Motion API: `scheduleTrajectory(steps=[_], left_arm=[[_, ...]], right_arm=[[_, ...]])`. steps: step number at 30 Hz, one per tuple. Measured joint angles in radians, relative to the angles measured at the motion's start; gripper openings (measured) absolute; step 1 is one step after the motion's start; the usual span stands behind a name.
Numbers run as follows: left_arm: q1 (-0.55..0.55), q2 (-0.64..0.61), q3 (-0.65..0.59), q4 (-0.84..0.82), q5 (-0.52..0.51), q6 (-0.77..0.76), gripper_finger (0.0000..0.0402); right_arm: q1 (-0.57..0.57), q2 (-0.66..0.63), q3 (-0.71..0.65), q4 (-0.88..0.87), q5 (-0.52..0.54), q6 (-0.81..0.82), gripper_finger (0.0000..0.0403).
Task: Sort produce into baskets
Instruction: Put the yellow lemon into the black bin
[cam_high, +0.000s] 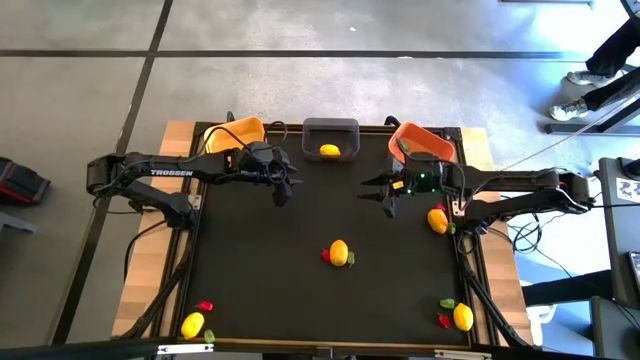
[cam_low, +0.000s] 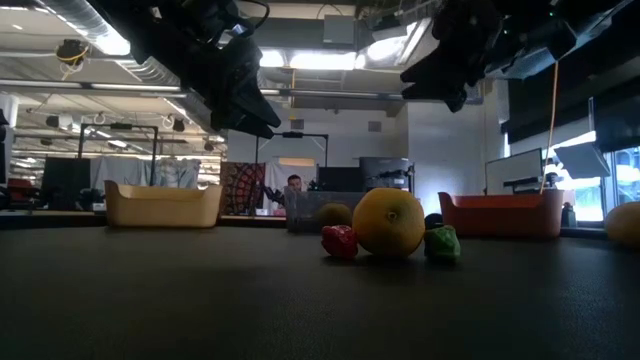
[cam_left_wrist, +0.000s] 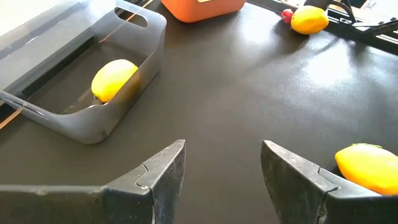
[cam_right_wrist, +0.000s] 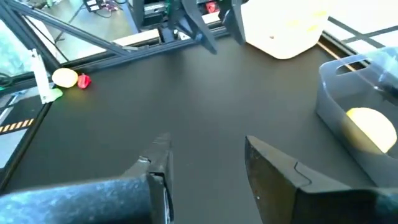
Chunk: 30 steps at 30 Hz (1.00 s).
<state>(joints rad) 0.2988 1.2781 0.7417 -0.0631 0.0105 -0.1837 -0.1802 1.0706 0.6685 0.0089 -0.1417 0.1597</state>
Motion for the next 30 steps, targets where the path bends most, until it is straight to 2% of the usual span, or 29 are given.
scheduleTrajectory(steps=[6, 9, 15, 21, 25, 30], left_arm=[[0.0, 0.0, 0.0, 0.0, 0.0, 0.0, 0.0203], [0.0, 0.0, 0.0, 0.0, 0.0, 0.0, 0.0203], [0.0, 0.0, 0.0, 0.0, 0.0, 0.0, 0.0203], [0.0, 0.0, 0.0, 0.0, 0.0, 0.0, 0.0203], [0.0, 0.0, 0.0, 0.001, 0.0, 0.0, 0.0203], [0.0, 0.0, 0.0, 0.001, 0.0, -0.002, 0.0203]], right_arm=[[0.048, 0.028, 0.0, -0.003, -0.01, 0.02, 0.0141], [0.087, 0.063, 0.0, -0.001, -0.019, 0.02, 0.0162], [0.163, 0.163, 0.0, 0.004, -0.01, 0.02, 0.0252], [0.232, 0.271, 0.0, 0.014, 0.148, 0.019, 0.035], [0.24, 0.319, 0.0, 0.055, 0.087, 0.019, 0.0392], [0.24, 0.354, 0.0, 0.106, 0.003, 0.018, 0.0389]])
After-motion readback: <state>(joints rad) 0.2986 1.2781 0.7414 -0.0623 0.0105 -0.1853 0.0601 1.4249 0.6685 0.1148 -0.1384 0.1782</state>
